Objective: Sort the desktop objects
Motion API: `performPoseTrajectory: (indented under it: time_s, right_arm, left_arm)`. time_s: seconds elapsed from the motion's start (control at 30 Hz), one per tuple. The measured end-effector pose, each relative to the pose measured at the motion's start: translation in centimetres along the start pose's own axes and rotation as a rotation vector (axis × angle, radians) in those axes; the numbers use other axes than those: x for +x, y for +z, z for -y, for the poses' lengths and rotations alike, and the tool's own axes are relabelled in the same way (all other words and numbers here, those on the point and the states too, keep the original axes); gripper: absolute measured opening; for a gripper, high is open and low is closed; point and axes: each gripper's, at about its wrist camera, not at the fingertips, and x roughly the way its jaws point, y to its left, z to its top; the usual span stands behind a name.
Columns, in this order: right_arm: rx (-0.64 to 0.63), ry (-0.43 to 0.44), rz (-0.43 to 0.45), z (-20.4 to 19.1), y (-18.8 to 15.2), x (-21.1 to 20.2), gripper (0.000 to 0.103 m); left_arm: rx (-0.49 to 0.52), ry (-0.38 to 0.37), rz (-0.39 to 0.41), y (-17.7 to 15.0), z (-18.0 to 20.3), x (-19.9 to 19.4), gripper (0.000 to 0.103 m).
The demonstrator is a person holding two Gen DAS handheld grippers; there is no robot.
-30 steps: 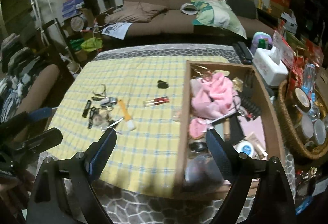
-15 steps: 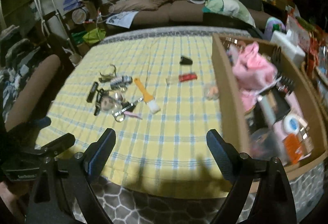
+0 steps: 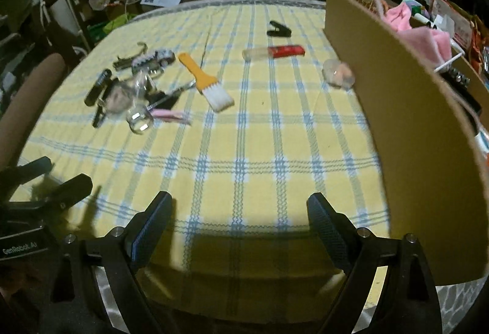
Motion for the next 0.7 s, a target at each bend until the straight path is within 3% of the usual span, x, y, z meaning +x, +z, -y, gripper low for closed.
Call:
performPoseTrajectory:
  time_s: [0.2,0.7]
  right_arm:
    - [-0.028,-0.034,0.038,-0.82,-0.74,0.49,0.103]
    - [-0.025,-0.036,0.035,-0.89,-0.68,0.55,0.103]
  left_arm:
    - [0.02,0.059,0.039,-1.09,0.68,0.32,0.103]
    - [0.018,0.058,0.036,-0.93,0.59,0.51,0.103]
